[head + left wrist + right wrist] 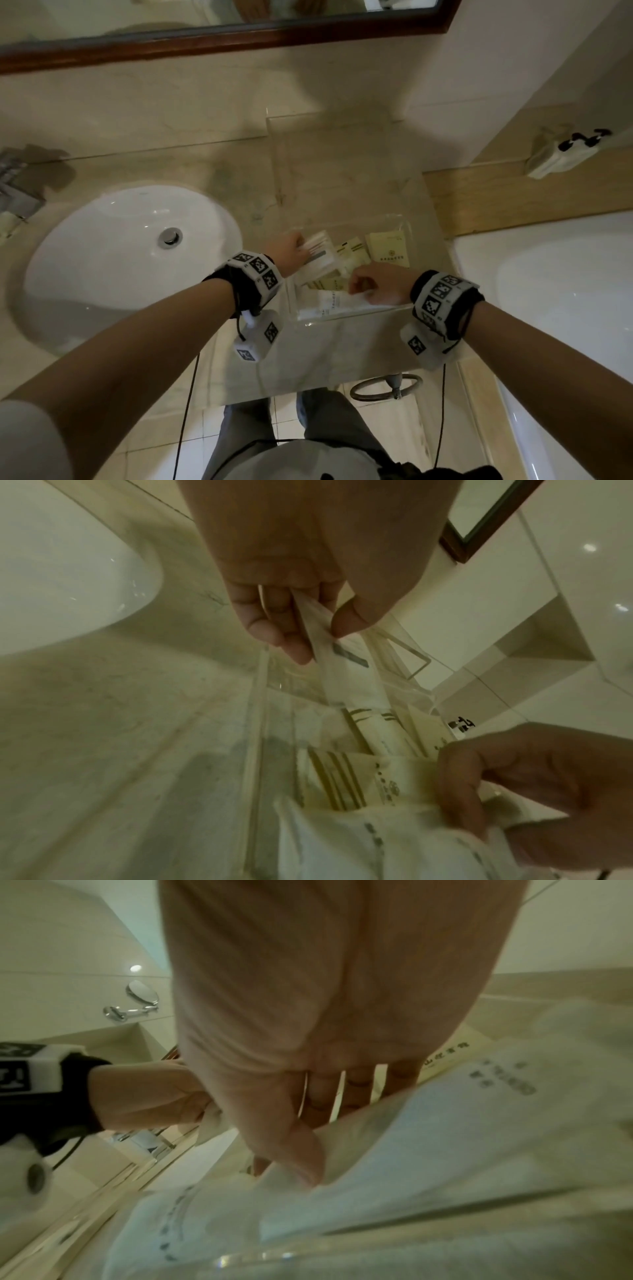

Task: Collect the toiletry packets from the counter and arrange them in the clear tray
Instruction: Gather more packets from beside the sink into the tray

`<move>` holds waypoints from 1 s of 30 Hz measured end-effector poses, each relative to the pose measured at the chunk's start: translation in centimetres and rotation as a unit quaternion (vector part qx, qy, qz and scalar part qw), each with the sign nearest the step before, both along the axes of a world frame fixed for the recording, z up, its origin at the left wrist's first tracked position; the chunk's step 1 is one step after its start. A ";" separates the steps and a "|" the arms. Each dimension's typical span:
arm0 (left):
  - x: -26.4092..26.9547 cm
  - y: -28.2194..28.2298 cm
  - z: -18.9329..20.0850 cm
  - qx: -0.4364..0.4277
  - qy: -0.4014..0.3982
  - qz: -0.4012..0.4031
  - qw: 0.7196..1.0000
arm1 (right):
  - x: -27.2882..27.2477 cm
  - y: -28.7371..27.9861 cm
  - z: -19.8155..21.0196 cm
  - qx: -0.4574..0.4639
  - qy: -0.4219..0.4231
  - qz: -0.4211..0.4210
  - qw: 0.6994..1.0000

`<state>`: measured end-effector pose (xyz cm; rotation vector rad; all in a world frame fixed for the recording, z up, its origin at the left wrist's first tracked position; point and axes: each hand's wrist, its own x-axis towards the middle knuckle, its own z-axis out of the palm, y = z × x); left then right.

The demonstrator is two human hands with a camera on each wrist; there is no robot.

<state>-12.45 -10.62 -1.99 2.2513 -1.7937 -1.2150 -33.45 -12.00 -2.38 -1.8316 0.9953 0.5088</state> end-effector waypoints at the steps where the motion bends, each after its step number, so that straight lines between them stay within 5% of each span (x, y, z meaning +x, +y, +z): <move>1: 0.0 -0.2 0.1 -0.005 0.006 0.022 1.000 | -0.2 -0.1 0.0 0.000 -0.003 0.007 1.000; 4: 0.2 -0.7 0.2 -0.007 0.019 0.064 0.998 | -0.4 0.0 -0.4 0.006 -0.004 0.012 1.000; 12: -1.7 -0.7 0.2 0.013 -0.006 -0.011 1.000 | -0.8 -0.2 -0.9 -0.059 -0.071 -0.053 0.994; 18: -4.1 -1.9 1.0 0.013 0.058 0.055 0.997 | -2.0 -2.2 -0.9 -0.141 -0.071 -0.300 0.941; 22: -6.8 -3.0 0.7 0.060 0.190 0.130 0.971 | -2.7 -3.4 -0.7 -0.079 -0.097 -0.448 0.885; 25: -8.8 -3.1 0.6 0.062 0.211 0.106 0.970 | -3.2 -3.5 -0.7 -0.118 -0.046 -0.453 0.882; 30: -8.4 -3.1 0.3 0.002 0.090 0.004 0.996 | -3.6 -3.0 -0.9 -0.208 0.006 -0.409 0.889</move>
